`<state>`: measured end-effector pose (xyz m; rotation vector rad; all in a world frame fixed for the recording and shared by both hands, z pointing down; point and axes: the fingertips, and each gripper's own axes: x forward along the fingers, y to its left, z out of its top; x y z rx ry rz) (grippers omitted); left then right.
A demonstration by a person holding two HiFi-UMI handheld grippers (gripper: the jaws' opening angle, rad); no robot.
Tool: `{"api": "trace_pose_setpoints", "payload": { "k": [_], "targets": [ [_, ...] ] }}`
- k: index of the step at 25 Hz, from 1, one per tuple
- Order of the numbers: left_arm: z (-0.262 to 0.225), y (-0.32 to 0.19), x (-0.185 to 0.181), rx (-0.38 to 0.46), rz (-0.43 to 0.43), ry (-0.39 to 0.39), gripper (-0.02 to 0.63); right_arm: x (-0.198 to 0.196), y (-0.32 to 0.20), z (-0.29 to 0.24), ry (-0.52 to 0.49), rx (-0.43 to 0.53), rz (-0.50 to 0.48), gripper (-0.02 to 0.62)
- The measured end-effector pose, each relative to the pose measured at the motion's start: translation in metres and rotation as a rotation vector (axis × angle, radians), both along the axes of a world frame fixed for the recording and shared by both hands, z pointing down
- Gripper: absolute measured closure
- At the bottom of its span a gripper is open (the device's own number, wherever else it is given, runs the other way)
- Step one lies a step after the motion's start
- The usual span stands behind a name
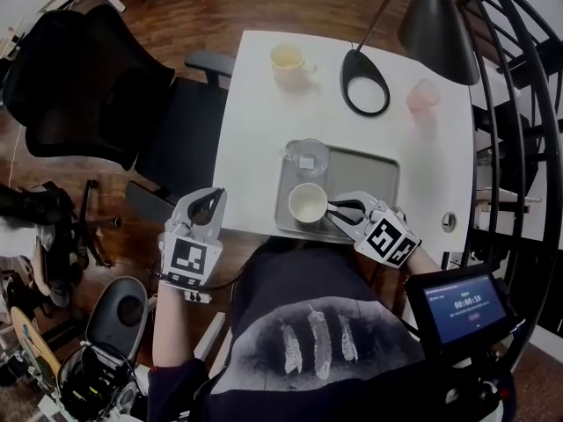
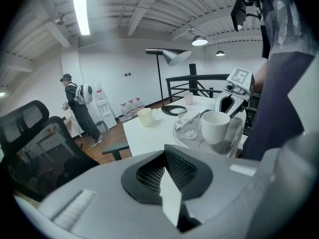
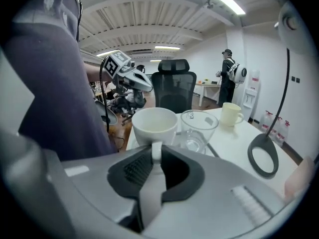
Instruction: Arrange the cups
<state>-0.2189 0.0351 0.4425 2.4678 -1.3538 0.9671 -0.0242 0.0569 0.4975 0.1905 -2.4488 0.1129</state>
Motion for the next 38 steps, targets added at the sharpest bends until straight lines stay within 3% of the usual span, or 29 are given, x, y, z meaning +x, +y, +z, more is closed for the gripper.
{"api": "trace_pose_setpoints", "payload": {
  "k": [9,14,21,27,32,34,38],
  "targets": [
    [-0.004,0.008,-0.015,-0.018,-0.023,-0.029,0.590,-0.006,0.009,0.025,0.036,-0.020,-0.039,0.549],
    [-0.006,0.010,-0.013,-0.019,-0.020,-0.032,0.591,-0.007,0.010,0.028,0.003,-0.042,-0.029,0.549],
    [-0.005,0.009,-0.012,-0.006,-0.016,-0.027,0.591,-0.009,0.013,0.035,0.065,0.047,-0.095,0.549],
    [-0.002,0.011,-0.005,-0.007,-0.022,-0.031,0.591,-0.001,0.017,0.049,0.128,0.046,-0.143,0.548],
    [-0.003,0.012,-0.006,-0.002,-0.033,-0.032,0.591,-0.005,0.017,0.041,0.086,0.068,-0.128,0.541],
    [-0.005,0.012,-0.004,0.001,-0.033,-0.032,0.589,-0.003,0.018,0.039,0.098,0.075,-0.138,0.534],
    [-0.015,0.009,-0.003,0.015,-0.036,-0.021,0.591,0.002,0.017,0.020,0.092,0.058,-0.144,0.446]
  ]
}}
